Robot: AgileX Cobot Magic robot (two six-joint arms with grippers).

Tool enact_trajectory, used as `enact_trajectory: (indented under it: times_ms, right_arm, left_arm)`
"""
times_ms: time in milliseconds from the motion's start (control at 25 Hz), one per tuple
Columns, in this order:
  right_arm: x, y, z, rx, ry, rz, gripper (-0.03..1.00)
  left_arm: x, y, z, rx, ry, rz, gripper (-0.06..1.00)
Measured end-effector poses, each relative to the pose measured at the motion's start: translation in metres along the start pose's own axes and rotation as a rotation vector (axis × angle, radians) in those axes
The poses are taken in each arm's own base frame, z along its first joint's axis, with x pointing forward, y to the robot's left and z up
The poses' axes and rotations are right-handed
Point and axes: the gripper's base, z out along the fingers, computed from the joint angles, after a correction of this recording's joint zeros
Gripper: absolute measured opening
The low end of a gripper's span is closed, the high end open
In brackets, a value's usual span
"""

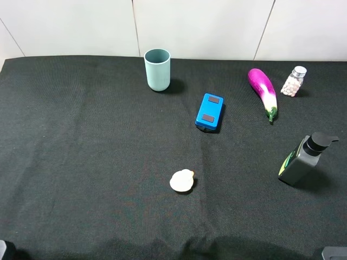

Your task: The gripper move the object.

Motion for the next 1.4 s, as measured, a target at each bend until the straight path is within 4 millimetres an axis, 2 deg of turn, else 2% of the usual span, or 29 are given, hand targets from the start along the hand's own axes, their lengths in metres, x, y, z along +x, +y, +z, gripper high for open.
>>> enact_trajectory:
  times_ms: [200,640,1400]
  right_arm:
    - [0.02,-0.001,0.0,0.037,-0.115,-0.02,0.69]
    - [0.018,-0.018,0.008,0.209,-0.185,-0.031,0.69]
    - [0.017,-0.02,0.007,0.175,-0.2,-0.048,0.69]
  left_arm:
    - [0.0,0.0,0.0,0.0,0.0,0.0,0.88]
    - [0.0,0.0,0.0,0.0,0.0,0.0,0.88]
    - [0.0,0.0,0.0,0.0,0.0,0.0,0.88]
